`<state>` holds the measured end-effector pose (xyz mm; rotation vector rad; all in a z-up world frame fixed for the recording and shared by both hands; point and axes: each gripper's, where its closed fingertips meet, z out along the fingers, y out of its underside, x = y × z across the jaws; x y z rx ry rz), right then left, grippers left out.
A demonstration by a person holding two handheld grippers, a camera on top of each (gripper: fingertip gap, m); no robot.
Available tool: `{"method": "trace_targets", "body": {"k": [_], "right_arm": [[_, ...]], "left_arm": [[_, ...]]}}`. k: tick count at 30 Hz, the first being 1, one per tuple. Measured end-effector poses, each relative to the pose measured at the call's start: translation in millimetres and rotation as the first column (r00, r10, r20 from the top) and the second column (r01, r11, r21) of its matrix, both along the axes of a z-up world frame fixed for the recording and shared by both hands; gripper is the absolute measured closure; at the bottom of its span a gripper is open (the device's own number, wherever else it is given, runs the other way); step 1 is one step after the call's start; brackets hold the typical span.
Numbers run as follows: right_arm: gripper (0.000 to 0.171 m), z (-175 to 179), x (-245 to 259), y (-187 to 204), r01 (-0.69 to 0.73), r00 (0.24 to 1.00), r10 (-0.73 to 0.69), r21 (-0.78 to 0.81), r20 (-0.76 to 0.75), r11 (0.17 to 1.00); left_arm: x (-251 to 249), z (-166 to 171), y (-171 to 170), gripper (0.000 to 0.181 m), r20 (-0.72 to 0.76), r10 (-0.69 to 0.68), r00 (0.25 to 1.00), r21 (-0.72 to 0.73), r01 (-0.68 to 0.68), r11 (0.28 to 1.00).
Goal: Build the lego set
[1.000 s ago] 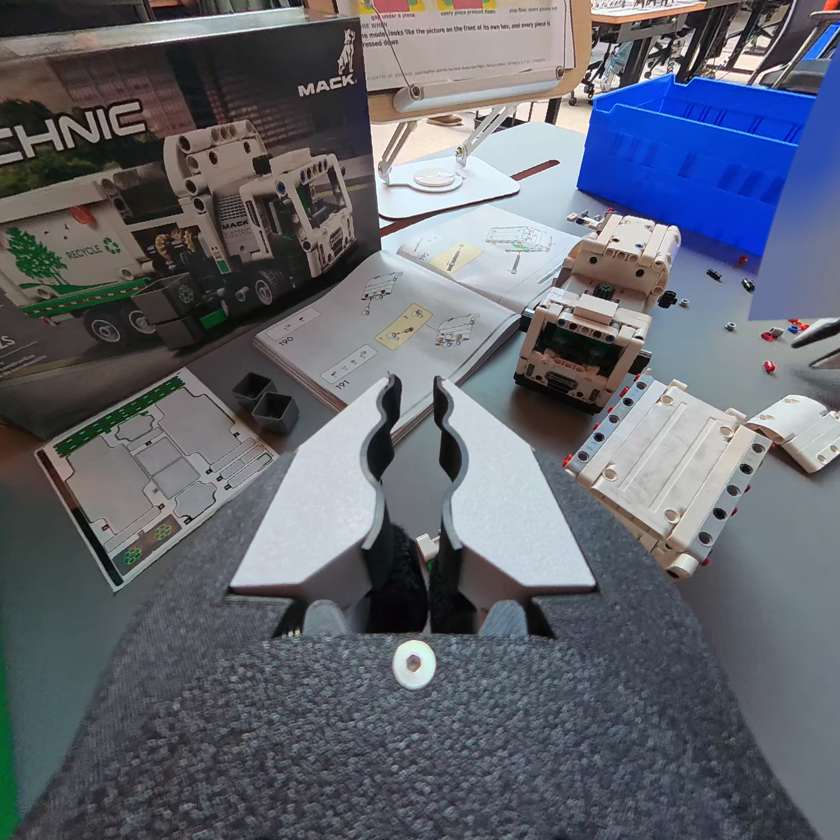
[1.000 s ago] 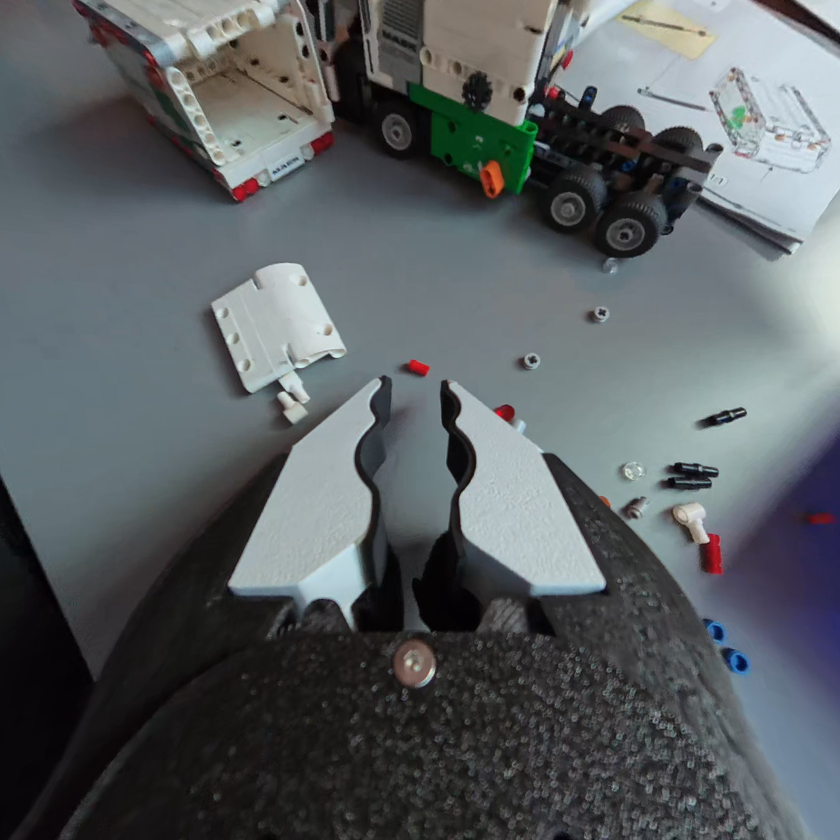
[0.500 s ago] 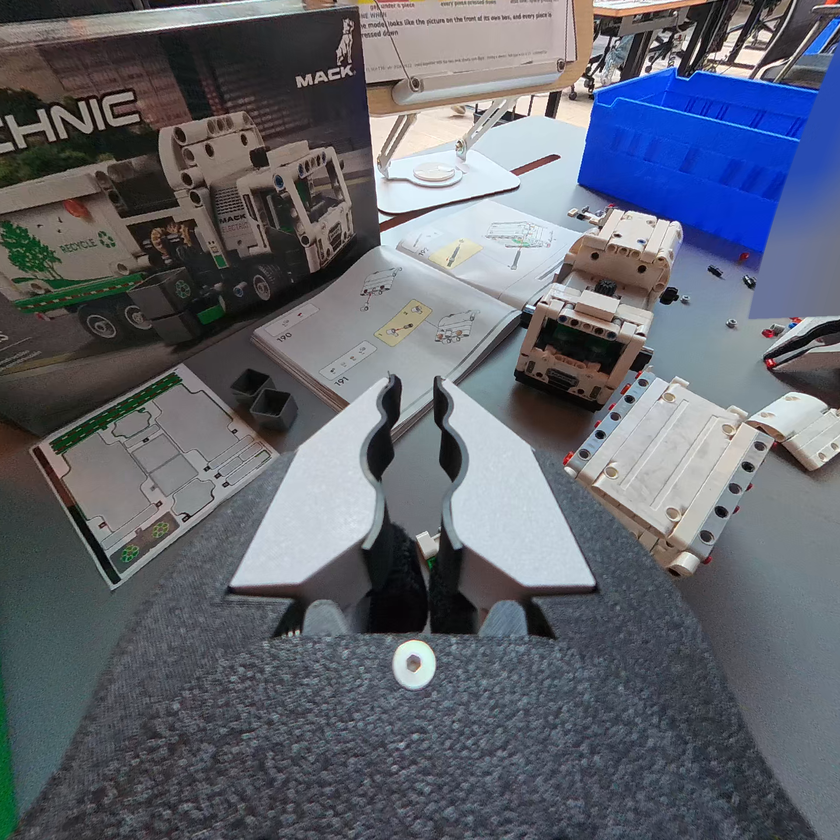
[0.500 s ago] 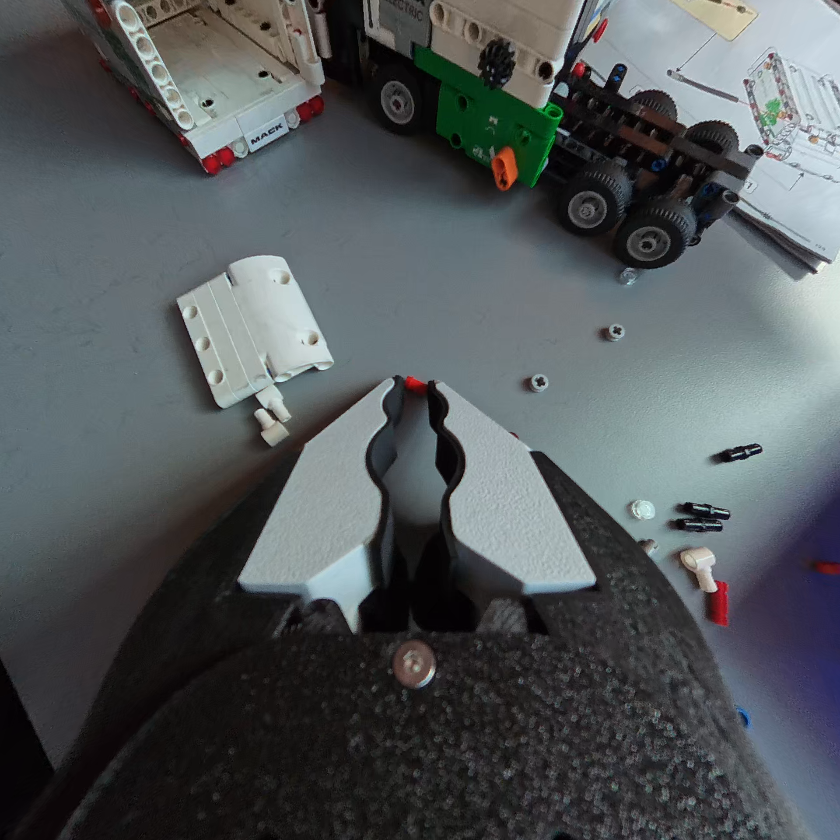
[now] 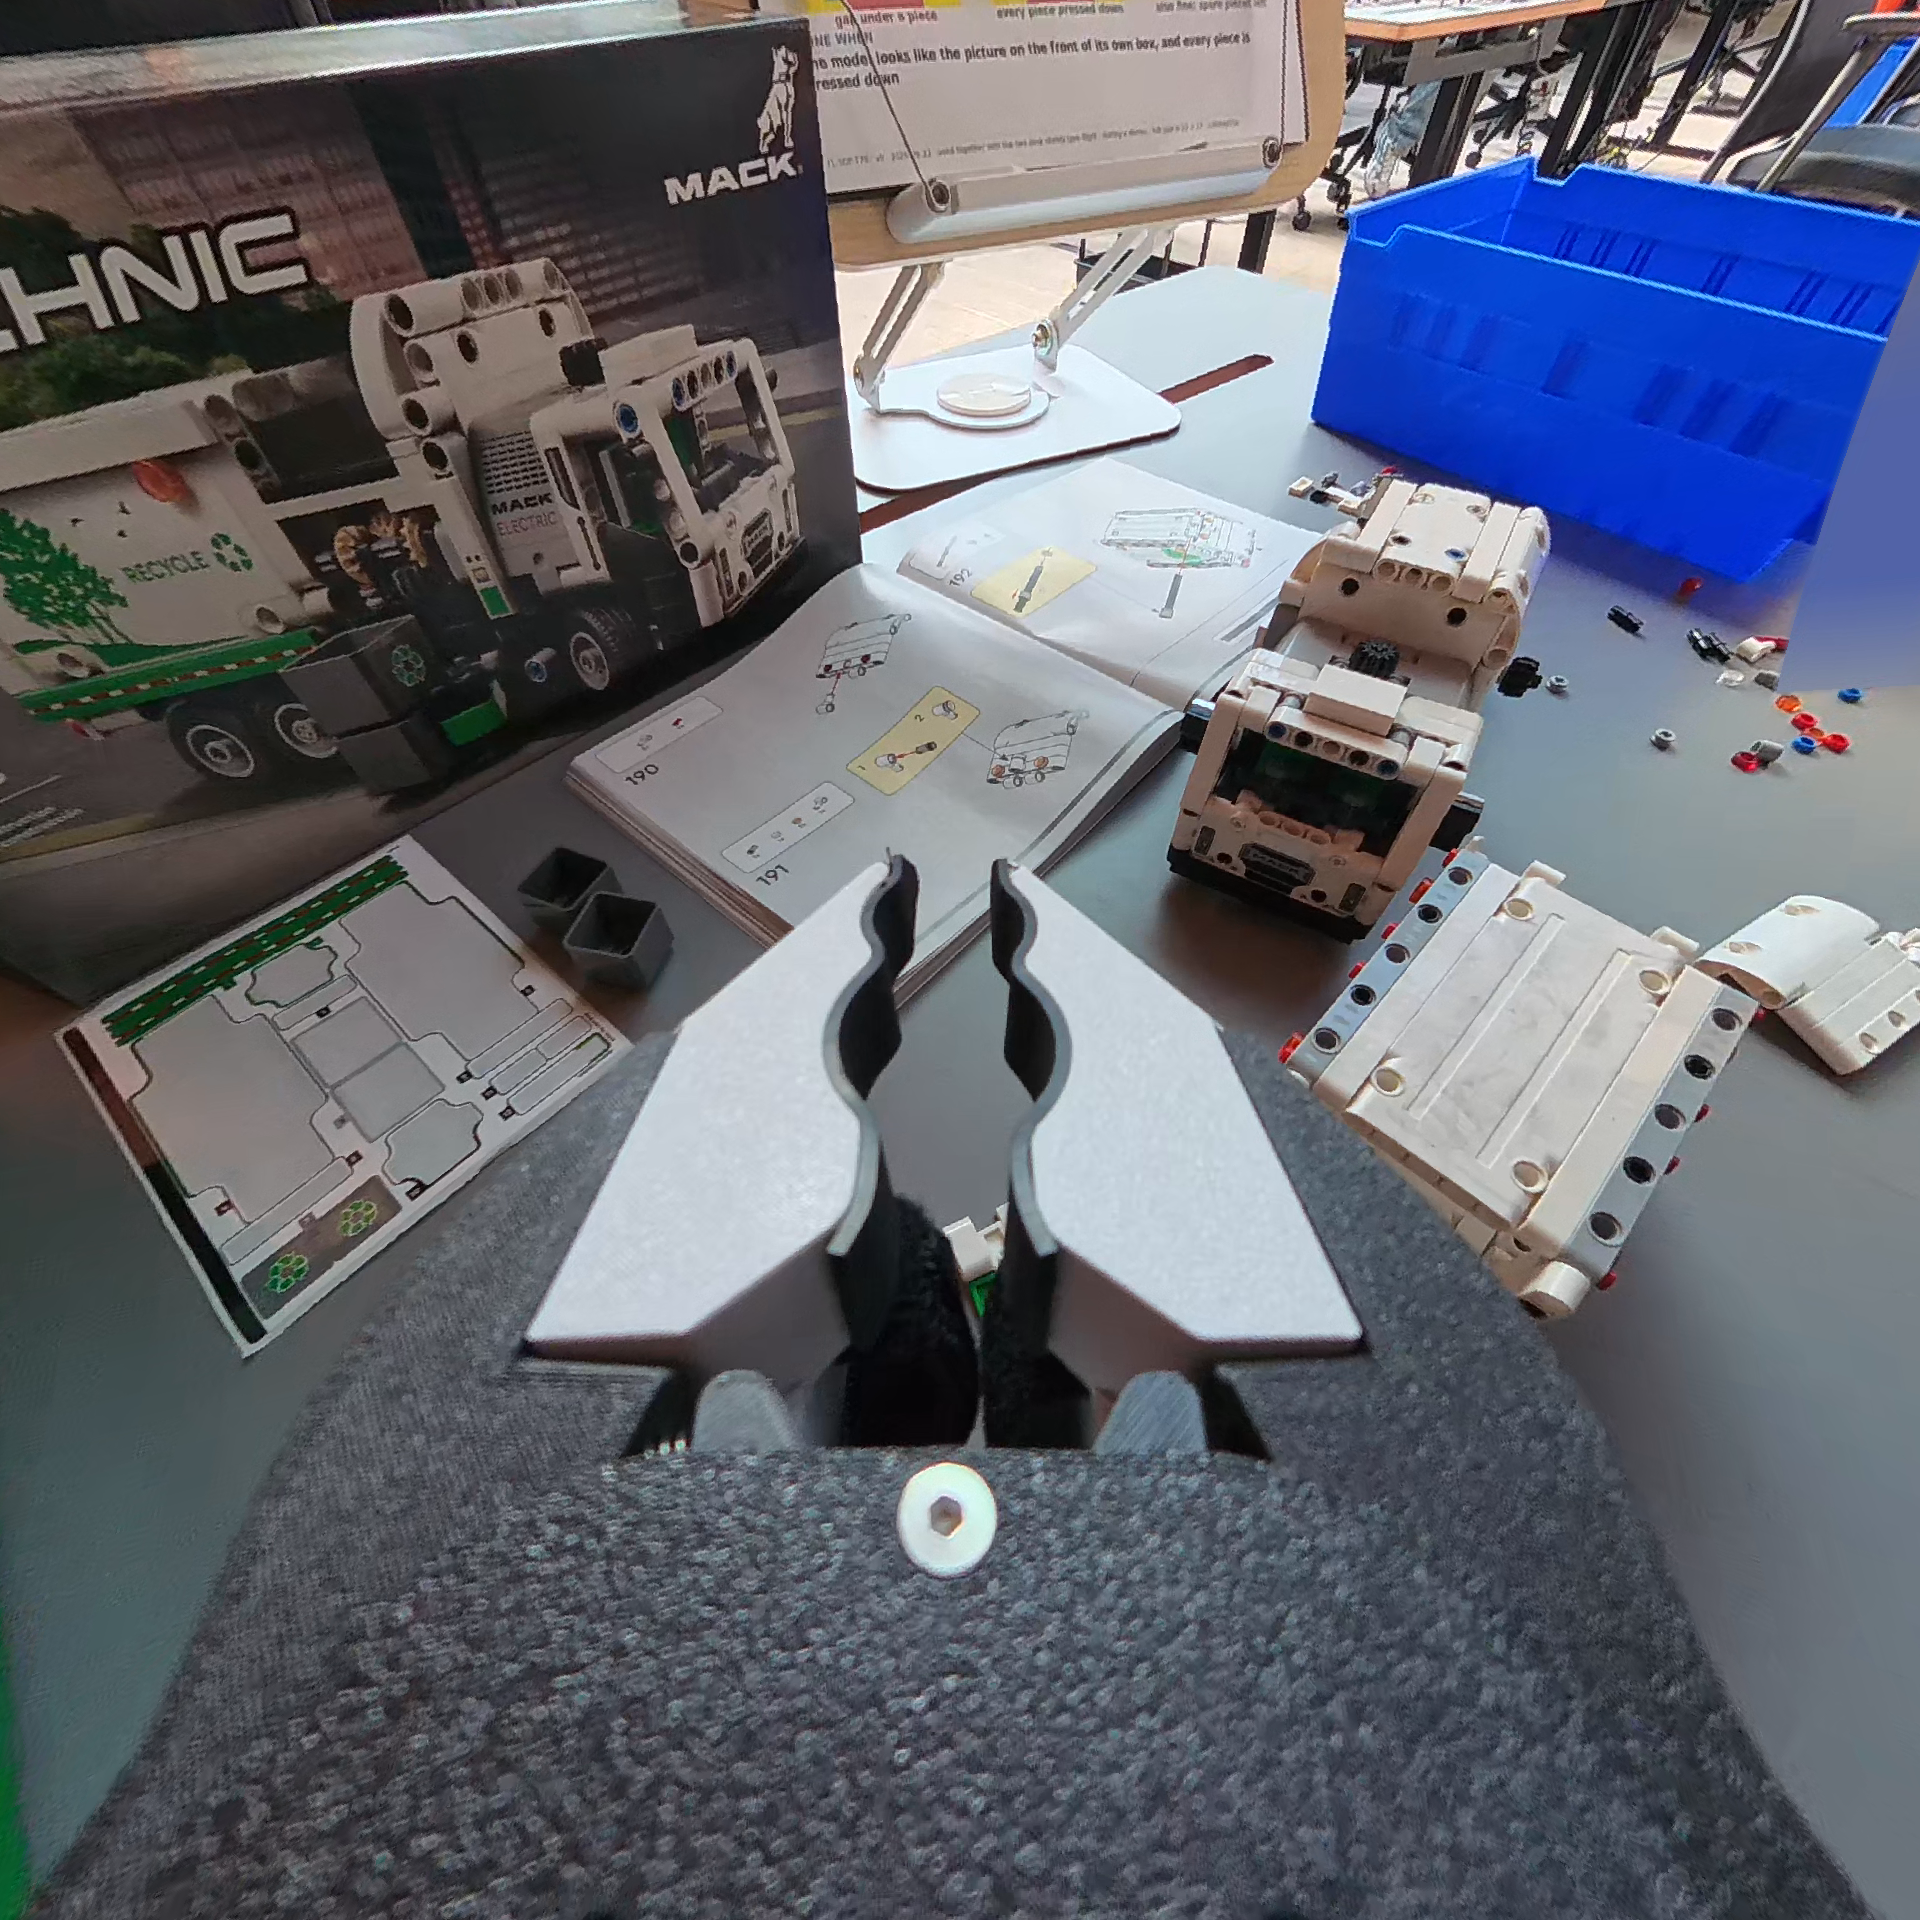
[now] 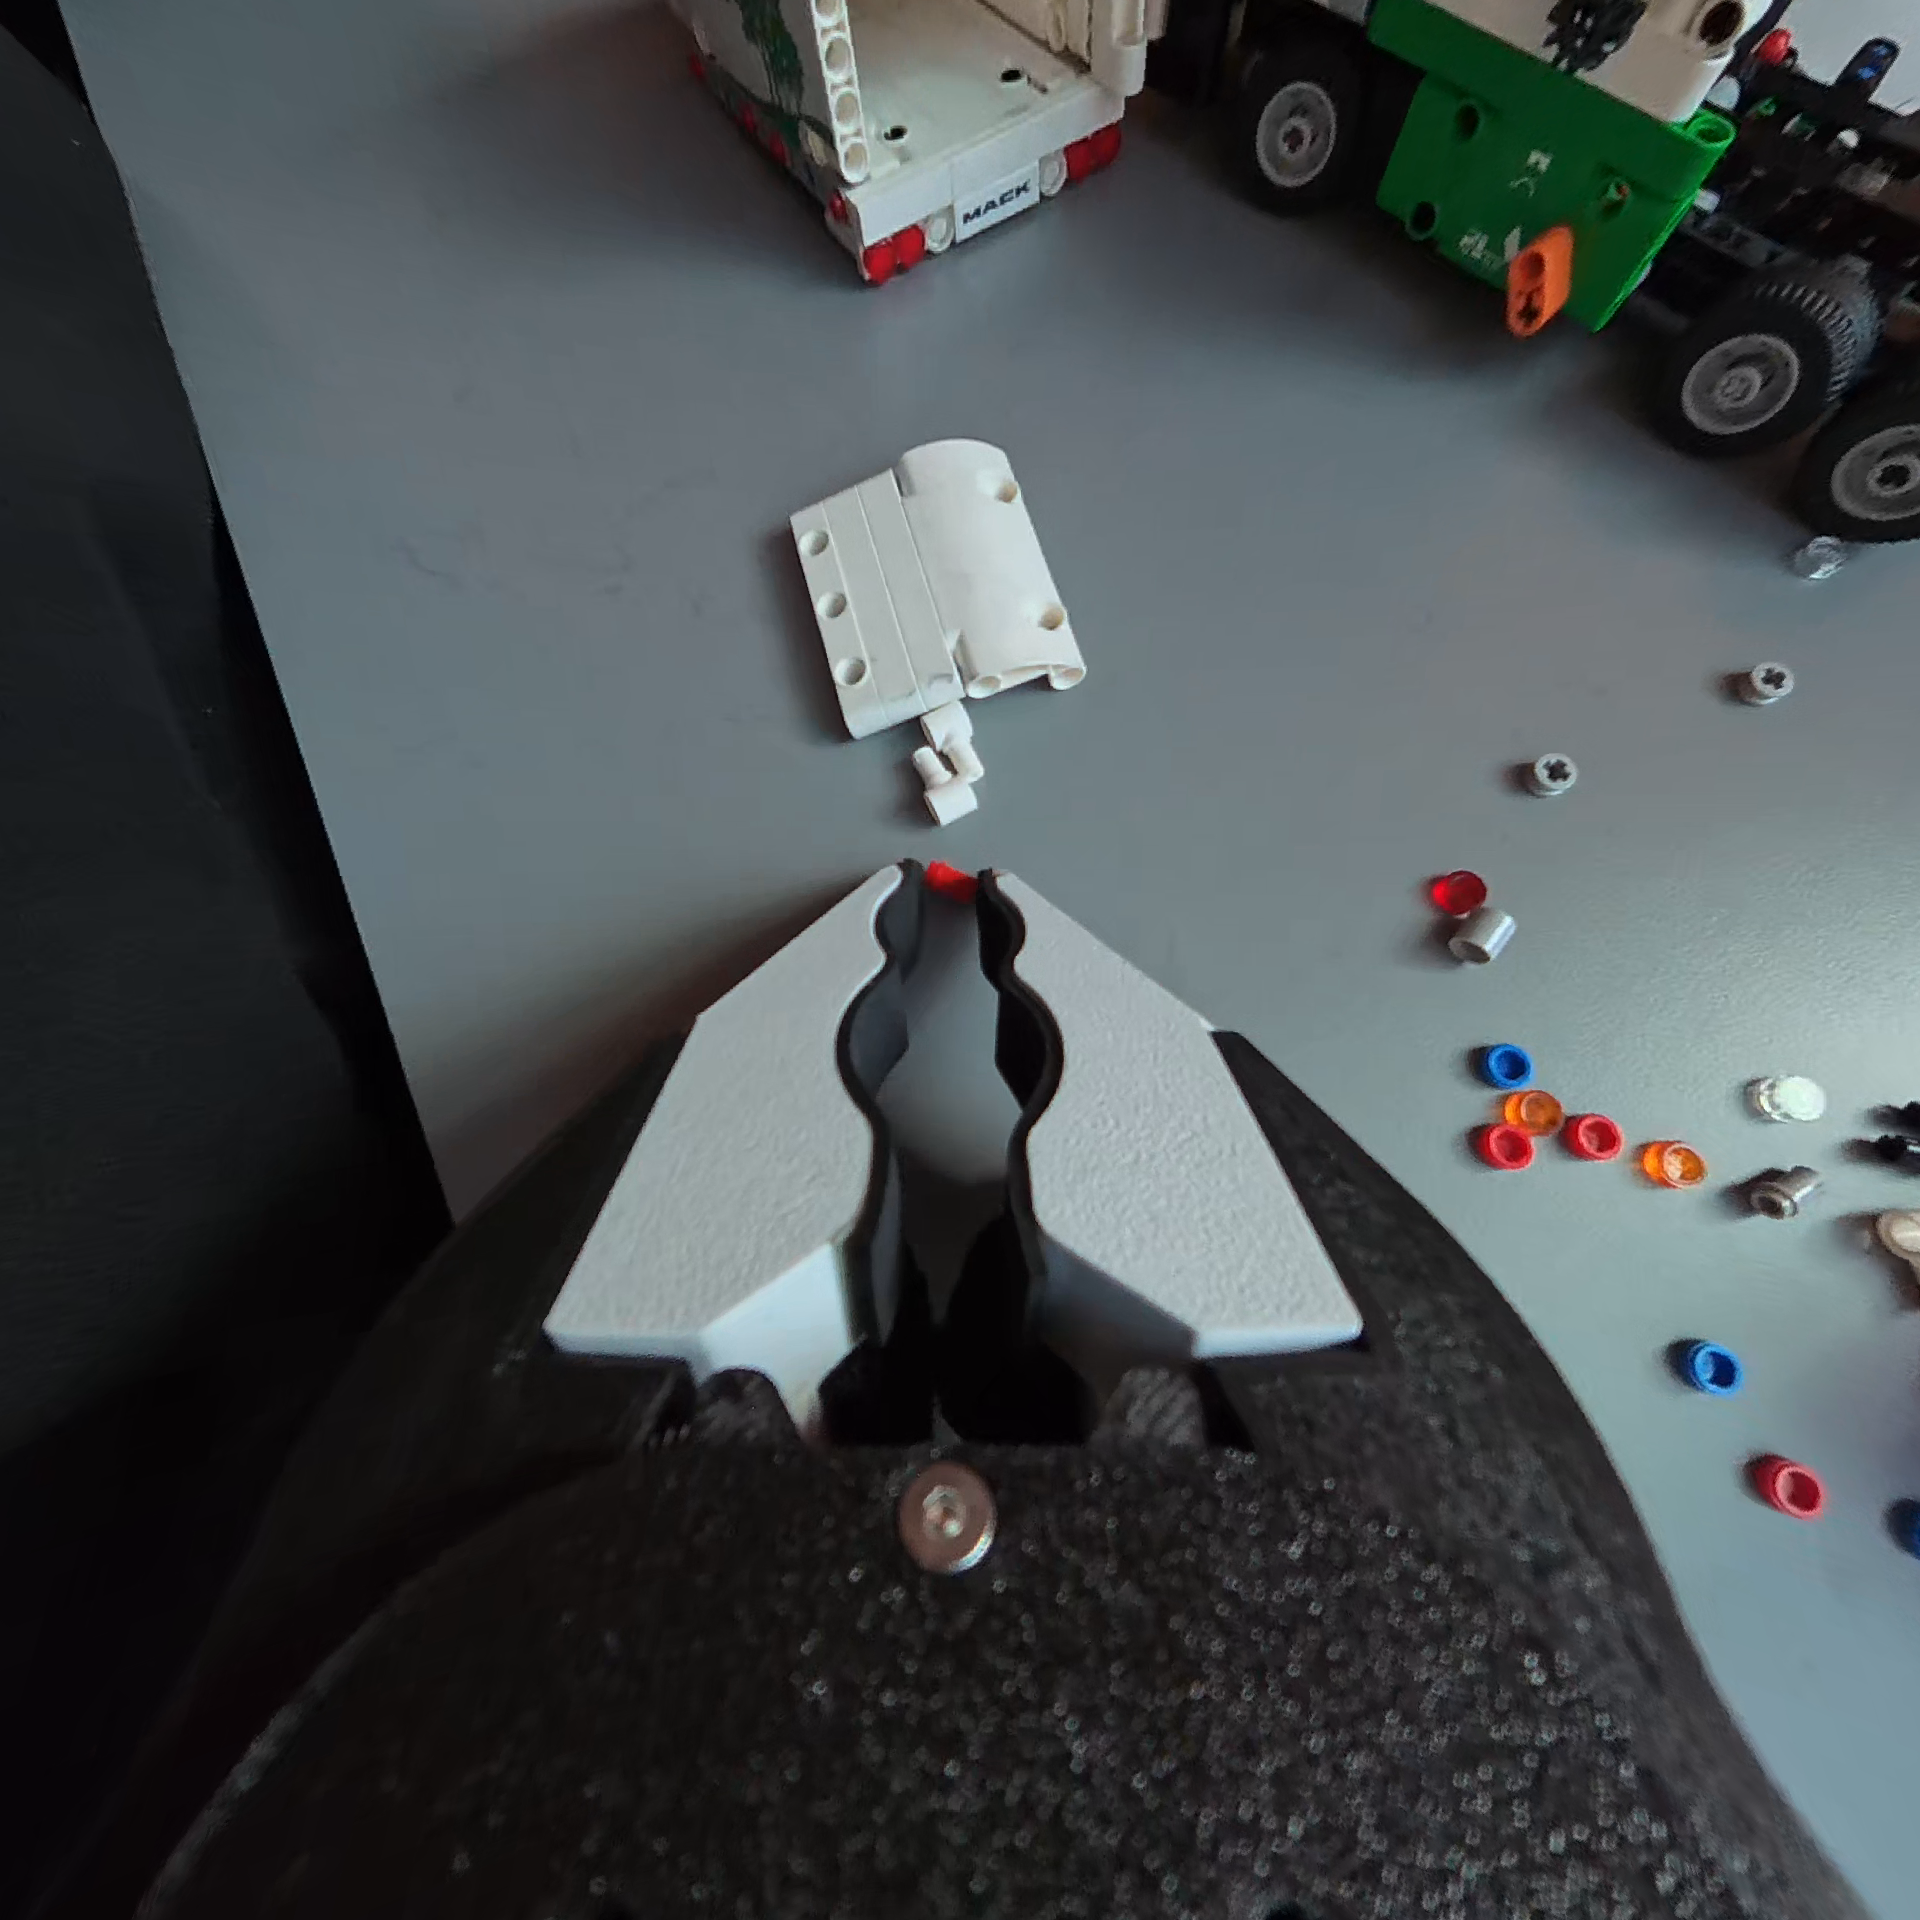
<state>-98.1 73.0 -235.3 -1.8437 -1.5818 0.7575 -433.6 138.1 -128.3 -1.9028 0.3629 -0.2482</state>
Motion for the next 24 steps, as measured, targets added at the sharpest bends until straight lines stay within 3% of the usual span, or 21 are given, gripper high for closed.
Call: {"method": "trace_targets", "body": {"k": [7,10,16,24], "right_arm": [[0.151,13,3,10,0.063,0.993,-0.069,-0.062,-0.098,0.996],[0.151,22,16,30,0.159,0.979,-0.161,-0.019,-0.127,0.987],[0.152,27,78,101,0.469,0.882,-0.458,0.117,-0.106,0.875],[0.153,15,118,125,0.553,0.833,-0.548,0.133,-0.075,0.822]], "left_arm": [[-1,0,0,0.169,0.005,0.0,1.0,-0.001,0.0,1.0],[0,-1,0,0.169,0.0,-0.001,1.0,-0.003,0.001,1.0],[0,-1,0,0.169,0.0,-0.004,1.0,-0.004,0.004,1.0],[-2,-2,1,0.169,0.005,0.002,1.0,-0.01,-0.002,1.0]]}}
